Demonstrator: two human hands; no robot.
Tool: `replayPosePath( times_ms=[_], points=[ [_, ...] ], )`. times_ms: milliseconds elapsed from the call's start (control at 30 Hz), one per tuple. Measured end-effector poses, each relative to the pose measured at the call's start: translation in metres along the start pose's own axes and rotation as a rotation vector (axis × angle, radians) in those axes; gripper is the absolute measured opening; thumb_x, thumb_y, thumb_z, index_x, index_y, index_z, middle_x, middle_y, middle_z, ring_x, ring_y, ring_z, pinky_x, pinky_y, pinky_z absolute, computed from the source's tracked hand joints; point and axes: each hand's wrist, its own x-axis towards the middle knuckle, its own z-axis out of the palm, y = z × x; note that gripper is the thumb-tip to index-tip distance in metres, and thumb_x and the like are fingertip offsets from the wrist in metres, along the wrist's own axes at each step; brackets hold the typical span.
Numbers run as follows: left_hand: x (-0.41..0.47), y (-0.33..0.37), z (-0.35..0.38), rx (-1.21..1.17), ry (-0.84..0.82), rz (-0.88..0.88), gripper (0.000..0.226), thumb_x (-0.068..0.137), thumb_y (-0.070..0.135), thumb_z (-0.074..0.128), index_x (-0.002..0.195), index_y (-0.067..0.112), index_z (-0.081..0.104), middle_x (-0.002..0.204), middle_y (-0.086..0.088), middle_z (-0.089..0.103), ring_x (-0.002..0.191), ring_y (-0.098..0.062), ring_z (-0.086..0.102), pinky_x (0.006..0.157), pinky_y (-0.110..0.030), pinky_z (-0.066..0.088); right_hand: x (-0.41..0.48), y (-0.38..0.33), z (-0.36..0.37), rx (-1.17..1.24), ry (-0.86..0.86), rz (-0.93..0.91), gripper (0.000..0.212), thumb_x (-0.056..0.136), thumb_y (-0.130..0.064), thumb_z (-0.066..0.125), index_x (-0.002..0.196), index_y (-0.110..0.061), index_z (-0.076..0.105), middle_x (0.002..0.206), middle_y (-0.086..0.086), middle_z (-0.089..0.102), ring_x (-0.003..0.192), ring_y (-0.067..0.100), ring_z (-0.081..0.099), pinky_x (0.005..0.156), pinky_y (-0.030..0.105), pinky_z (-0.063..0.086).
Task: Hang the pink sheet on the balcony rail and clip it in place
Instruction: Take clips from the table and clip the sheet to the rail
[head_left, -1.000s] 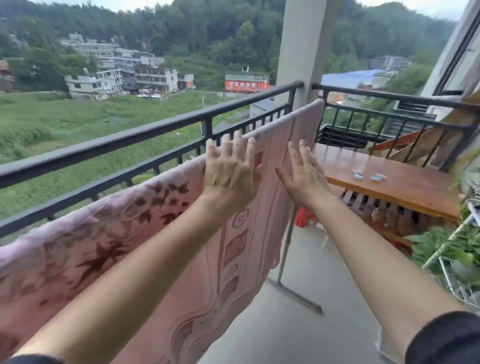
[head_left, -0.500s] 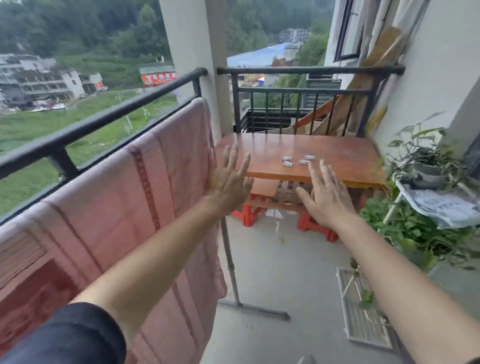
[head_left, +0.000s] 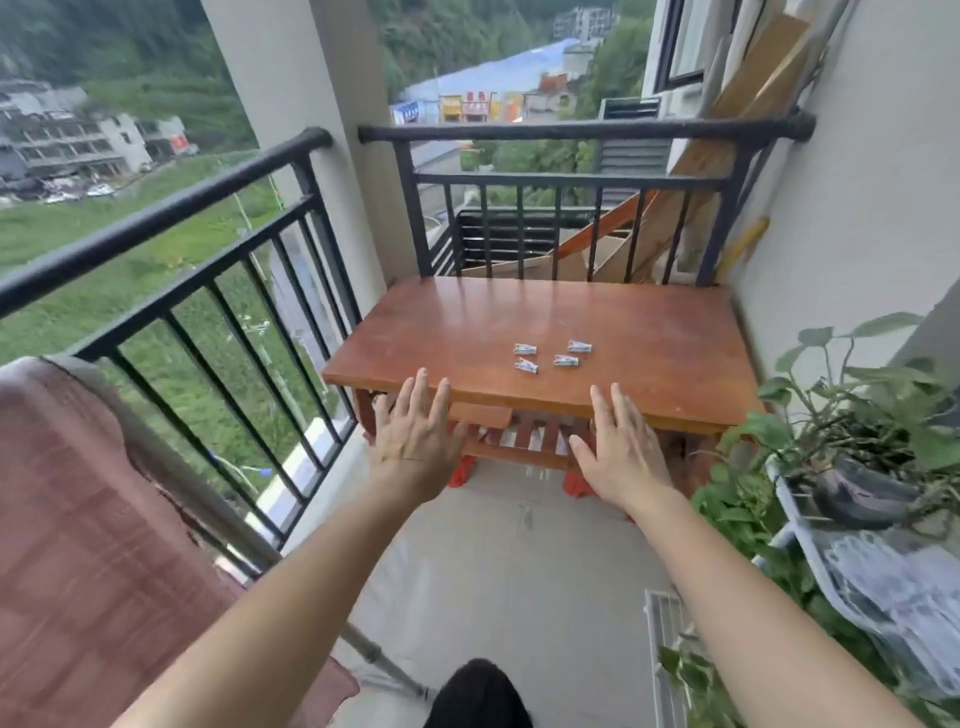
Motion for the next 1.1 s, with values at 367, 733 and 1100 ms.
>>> replayPosePath(
  times_ms=[367, 733, 1100],
  points=[
    [0.217, 0.014, 0.126, -0.052, -0.14, 0.04, 0.064, 0.1, 0.055, 0.023, 0.156, 0.025, 0.013, 0.165, -0.005, 0.005, 0.151, -0.023, 0.006, 0.12, -0.05, 0.01, 0.209, 0.056, 0.059, -0.01, -0.155, 0.062, 0.073, 0.101, -0.046, 0.04, 0.159, -0.02, 0.005, 0.165, 0.005, 0.014, 0.151, 0.024, 0.017, 0.12, 0.042, 0.027],
    [0.412, -0.008, 0.254, -0.135, -0.432, -0.03, 0.063, 0.102, 0.053, 0.02, 0.157, 0.024, 0.011, 0.165, -0.004, 0.004, 0.151, -0.021, 0.005, 0.12, -0.047, 0.012, 0.442, 0.05, 0.132, 0.001, -0.407, 0.103, 0.062, 0.099, -0.04, 0.048, 0.154, -0.022, 0.027, 0.156, 0.002, 0.034, 0.143, 0.022, 0.033, 0.113, 0.036, 0.033],
    [0.406, -0.01, 0.396, -0.204, -0.725, -0.185, 0.066, 0.099, 0.054, 0.008, 0.157, 0.022, 0.009, 0.165, -0.003, -0.007, 0.151, -0.023, -0.007, 0.121, -0.048, 0.006, 0.526, 0.035, 0.28, 0.045, -0.462, 0.045, 0.067, 0.095, -0.042, 0.059, 0.153, -0.02, 0.033, 0.152, 0.002, 0.039, 0.138, 0.026, 0.038, 0.11, 0.04, 0.036]
  ],
)
